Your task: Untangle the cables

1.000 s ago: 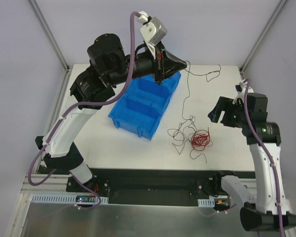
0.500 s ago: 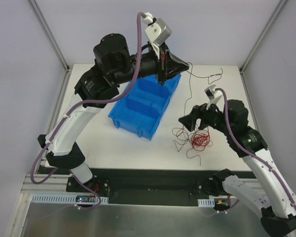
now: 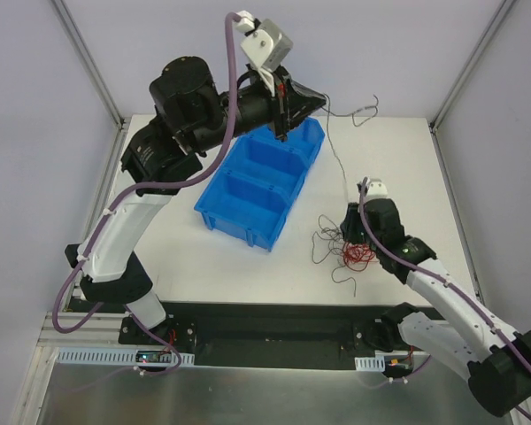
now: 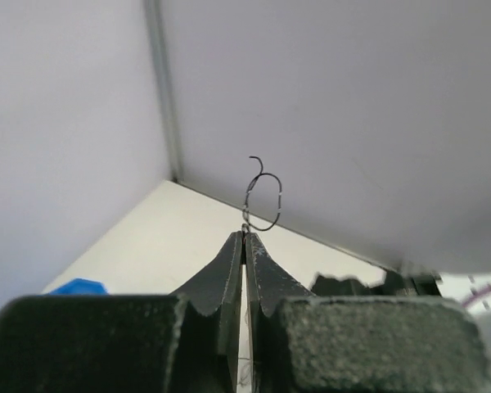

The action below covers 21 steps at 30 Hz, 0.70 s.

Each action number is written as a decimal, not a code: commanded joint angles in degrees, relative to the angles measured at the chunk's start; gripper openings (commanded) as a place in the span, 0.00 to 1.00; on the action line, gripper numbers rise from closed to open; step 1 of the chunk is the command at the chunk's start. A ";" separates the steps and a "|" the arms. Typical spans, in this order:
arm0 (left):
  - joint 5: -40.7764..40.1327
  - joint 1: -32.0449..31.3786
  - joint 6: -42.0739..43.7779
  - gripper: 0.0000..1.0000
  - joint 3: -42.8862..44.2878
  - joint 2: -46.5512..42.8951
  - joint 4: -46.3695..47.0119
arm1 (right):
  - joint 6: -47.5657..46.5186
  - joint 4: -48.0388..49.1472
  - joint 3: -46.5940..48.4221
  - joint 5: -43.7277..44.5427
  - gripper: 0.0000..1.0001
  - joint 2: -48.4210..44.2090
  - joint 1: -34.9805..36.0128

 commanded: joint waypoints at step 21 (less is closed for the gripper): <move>-26.64 0.50 9.00 0.00 -1.05 -8.93 7.46 | 5.75 -19.84 1.47 11.60 0.70 15.45 -23.69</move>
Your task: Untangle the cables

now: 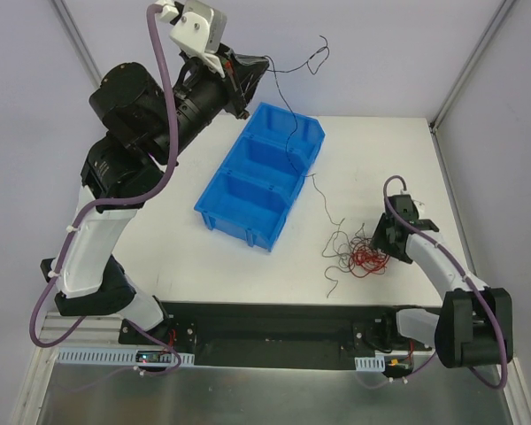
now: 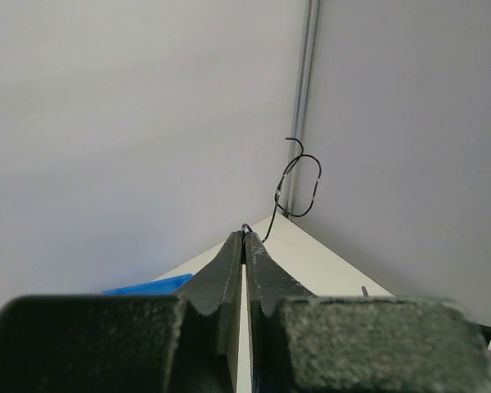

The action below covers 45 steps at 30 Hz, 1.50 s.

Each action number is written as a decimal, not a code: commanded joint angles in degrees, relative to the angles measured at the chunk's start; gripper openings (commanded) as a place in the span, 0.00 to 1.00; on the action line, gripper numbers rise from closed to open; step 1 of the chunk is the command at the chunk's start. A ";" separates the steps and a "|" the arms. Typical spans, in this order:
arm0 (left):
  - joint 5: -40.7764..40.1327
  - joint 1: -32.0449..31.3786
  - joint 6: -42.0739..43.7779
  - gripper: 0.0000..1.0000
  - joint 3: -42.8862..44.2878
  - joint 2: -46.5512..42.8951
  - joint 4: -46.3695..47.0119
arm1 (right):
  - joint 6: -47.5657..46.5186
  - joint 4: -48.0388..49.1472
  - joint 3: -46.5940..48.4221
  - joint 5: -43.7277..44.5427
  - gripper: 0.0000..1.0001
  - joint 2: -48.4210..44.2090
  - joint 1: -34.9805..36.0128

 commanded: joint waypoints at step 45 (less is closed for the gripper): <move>5.52 7.96 -11.32 0.00 -29.82 -12.05 3.21 | -3.96 18.72 57.22 -36.08 0.00 0.39 25.51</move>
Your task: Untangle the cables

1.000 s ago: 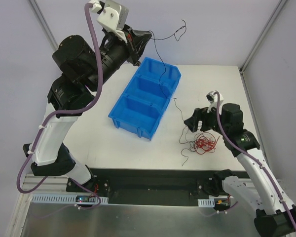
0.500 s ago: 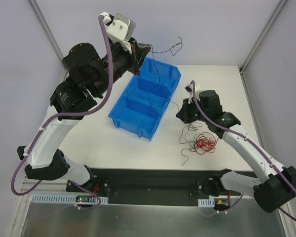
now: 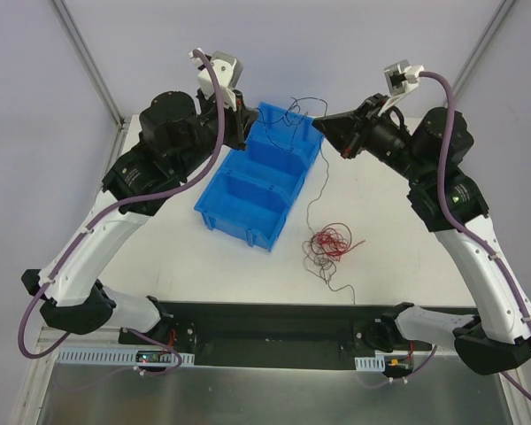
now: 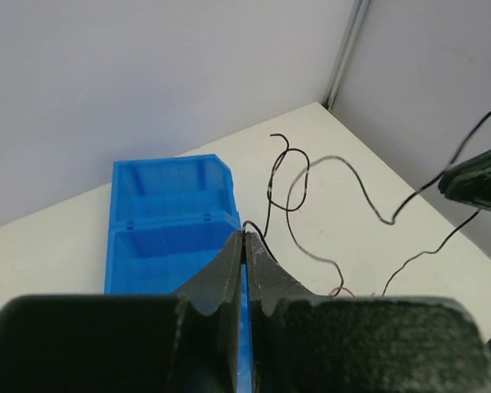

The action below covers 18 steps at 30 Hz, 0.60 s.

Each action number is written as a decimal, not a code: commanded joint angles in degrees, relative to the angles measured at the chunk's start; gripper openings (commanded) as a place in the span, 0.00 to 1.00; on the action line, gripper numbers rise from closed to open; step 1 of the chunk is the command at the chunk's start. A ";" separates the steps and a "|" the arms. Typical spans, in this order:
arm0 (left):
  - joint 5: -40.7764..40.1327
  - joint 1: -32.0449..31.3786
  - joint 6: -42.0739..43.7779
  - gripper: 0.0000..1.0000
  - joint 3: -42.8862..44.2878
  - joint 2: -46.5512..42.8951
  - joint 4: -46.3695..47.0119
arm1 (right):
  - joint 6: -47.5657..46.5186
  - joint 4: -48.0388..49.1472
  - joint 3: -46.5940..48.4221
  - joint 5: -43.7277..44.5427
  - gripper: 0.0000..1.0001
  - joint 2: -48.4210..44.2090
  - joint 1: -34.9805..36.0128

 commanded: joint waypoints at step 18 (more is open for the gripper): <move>47.04 3.98 -18.21 0.00 -9.55 7.86 19.85 | 6.03 -12.01 -1.60 12.68 0.00 -9.77 0.20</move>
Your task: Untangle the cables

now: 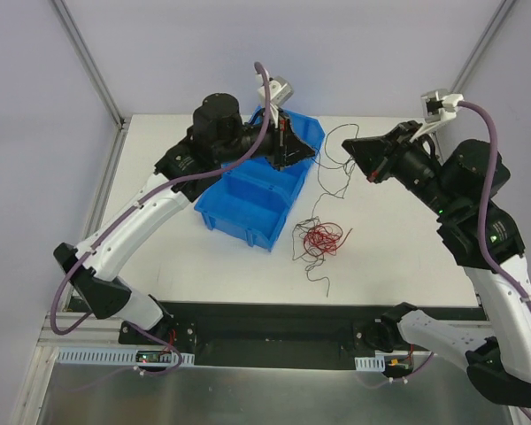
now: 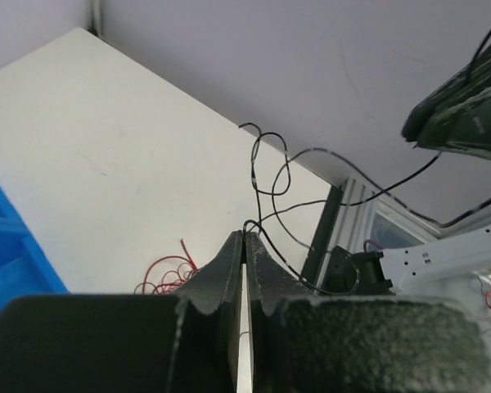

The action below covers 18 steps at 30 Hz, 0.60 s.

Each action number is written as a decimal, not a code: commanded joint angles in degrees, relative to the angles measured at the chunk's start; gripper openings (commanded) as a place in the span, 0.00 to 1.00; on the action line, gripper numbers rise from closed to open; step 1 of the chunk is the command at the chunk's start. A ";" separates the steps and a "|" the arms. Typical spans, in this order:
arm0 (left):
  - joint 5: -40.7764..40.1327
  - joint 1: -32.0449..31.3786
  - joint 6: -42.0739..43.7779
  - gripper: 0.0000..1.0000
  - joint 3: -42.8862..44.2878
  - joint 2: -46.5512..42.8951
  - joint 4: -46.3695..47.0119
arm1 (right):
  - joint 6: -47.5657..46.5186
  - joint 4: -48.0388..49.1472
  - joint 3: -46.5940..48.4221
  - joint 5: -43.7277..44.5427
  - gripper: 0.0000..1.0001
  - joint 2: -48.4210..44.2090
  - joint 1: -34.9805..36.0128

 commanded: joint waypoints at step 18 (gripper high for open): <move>17.85 -1.82 -10.32 0.02 -16.89 -0.64 38.79 | 17.61 3.17 -4.40 -0.35 0.00 -0.08 -0.33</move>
